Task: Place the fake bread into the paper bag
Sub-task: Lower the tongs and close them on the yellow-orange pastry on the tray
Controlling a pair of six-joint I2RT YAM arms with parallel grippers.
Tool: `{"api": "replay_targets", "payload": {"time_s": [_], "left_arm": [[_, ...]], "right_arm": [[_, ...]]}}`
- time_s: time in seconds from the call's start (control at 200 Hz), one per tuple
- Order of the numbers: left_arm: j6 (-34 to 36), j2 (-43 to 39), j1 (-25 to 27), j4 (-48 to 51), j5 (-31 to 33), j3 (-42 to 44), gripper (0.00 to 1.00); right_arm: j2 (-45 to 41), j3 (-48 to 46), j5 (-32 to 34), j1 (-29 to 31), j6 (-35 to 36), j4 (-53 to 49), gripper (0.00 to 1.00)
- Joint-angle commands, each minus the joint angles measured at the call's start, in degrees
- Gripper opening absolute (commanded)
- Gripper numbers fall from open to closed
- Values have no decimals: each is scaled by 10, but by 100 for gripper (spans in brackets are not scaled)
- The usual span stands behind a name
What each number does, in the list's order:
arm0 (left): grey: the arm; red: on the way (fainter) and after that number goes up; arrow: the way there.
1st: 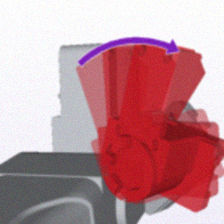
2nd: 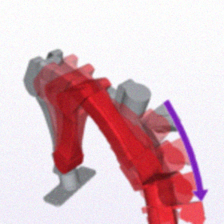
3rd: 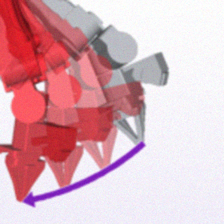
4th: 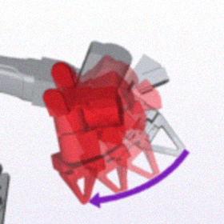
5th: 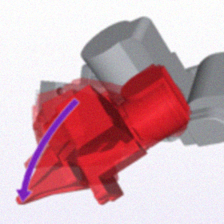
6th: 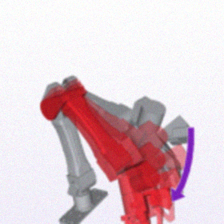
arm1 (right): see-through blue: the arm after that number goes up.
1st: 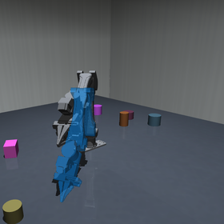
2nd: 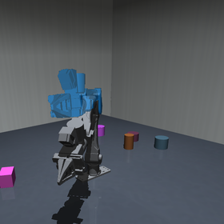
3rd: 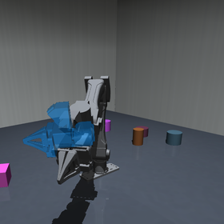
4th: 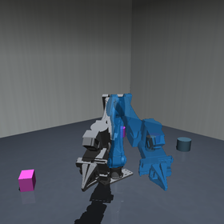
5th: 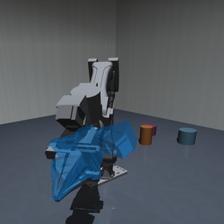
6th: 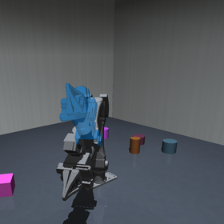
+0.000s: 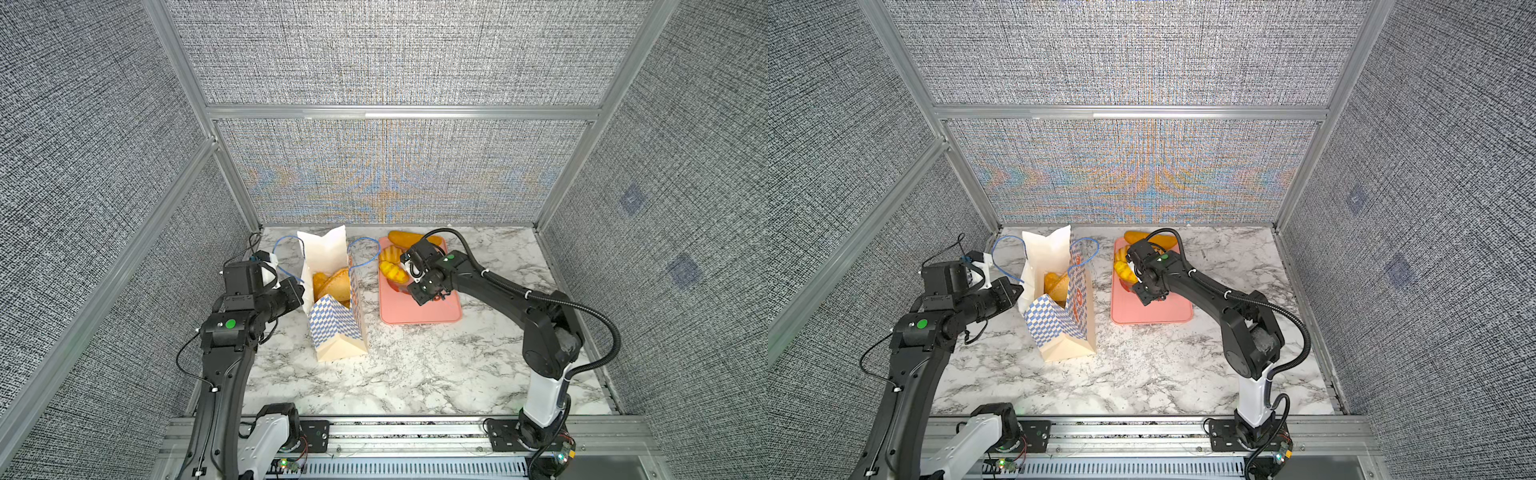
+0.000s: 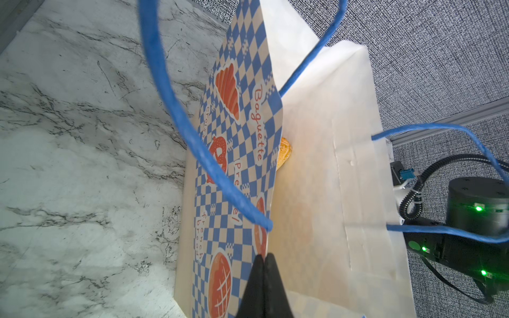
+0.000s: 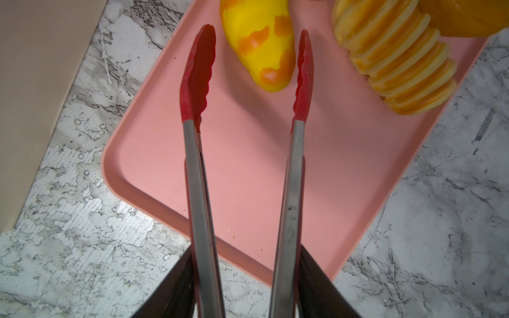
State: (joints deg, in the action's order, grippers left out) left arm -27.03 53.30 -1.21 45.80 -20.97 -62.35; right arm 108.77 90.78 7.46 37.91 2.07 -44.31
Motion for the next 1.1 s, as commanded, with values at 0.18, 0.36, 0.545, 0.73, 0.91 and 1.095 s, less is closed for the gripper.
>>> {"api": "replay_targets", "payload": {"time_s": [0.18, 0.36, 0.545, 0.73, 0.91, 1.095], "left_arm": [[5, 1, 0, 4, 5, -8, 2], [4, 0, 0, 6, 6, -8, 2], [3, -2, 0, 6, 6, -8, 3], [2, -2, 0, 7, 6, -10, 3], [2, -2, 0, 8, 7, -11, 3], [1, -3, 0, 8, 8, -12, 3]], "right_arm": [[22, 28, 1, 0, 17, 3, 55], [30, 36, 2, 1, 19, -2, 50], [15, 26, 2, 1, 20, -1, 42], [-10, 7, -1, 3, 16, 1, 38], [-36, -15, 5, 7, 11, -1, 36], [-65, -45, 13, 10, 1, -1, 35]]}}
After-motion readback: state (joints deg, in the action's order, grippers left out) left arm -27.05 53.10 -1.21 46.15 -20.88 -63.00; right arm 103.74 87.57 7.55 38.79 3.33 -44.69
